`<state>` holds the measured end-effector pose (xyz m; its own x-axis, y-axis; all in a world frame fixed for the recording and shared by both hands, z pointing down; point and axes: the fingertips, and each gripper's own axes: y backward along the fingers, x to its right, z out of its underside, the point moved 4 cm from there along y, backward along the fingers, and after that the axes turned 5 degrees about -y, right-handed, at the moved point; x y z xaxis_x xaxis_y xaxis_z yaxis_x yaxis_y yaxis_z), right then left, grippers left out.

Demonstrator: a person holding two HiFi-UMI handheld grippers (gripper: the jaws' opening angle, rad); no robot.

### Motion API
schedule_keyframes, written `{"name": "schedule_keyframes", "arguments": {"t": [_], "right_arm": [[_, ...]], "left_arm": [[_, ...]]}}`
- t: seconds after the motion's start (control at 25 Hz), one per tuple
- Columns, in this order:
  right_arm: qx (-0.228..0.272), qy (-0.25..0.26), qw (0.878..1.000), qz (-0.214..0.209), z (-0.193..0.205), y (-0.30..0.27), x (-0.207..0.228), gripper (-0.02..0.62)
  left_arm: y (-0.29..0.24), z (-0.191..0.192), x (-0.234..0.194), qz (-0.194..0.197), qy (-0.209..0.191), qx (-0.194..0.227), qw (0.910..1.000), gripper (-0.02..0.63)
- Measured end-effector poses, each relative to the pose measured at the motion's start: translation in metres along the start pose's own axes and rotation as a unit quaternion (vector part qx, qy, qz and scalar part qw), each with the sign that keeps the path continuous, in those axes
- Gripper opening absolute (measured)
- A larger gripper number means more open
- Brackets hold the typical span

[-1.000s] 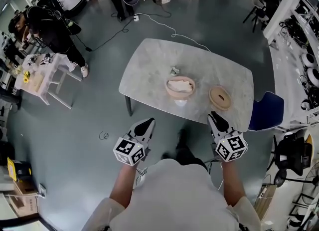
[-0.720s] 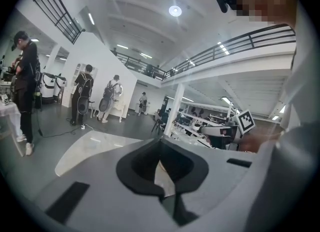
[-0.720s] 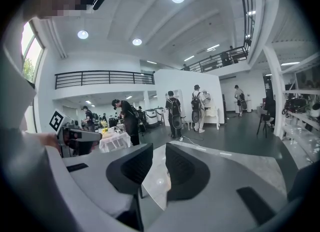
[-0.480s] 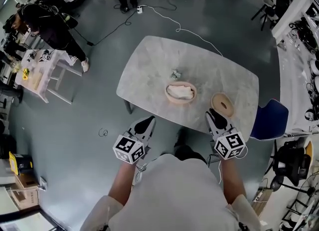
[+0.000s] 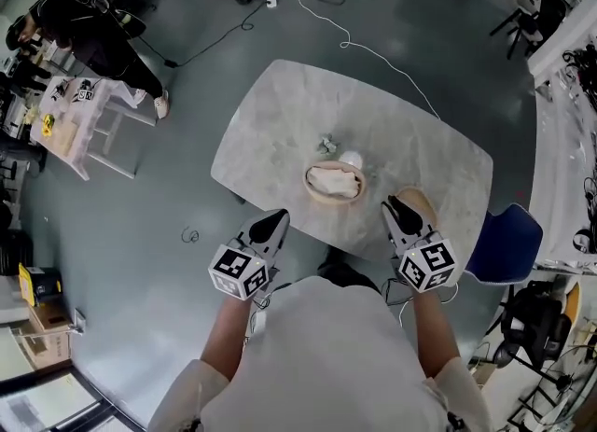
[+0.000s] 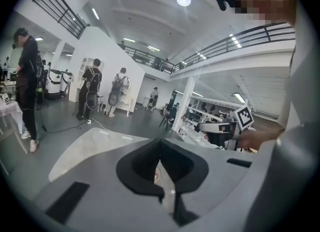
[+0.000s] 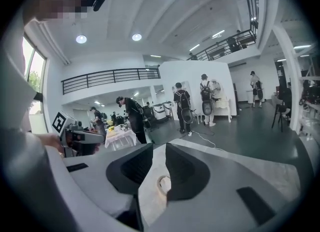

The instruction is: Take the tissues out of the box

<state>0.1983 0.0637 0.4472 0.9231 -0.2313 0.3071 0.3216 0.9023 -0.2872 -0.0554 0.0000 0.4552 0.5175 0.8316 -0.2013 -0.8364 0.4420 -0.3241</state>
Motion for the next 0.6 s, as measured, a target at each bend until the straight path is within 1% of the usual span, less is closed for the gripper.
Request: {"name": "schedule_keyframes", "arguments": {"t": [0.32, 0.6], "right_arm": [[-0.029, -0.004, 0.999, -0.036, -0.004, -0.032, 0.038, 0.1], [-0.05, -0.001, 0.998, -0.044, 0.002, -0.051, 0.05, 0.099]], "left_arm": [[-0.04, -0.002, -0.007, -0.028, 0.023, -0.013, 0.9993, 0.009], [-0.055, -0.002, -0.018, -0.035, 0.029, -0.025, 0.9986, 0.009]]}}
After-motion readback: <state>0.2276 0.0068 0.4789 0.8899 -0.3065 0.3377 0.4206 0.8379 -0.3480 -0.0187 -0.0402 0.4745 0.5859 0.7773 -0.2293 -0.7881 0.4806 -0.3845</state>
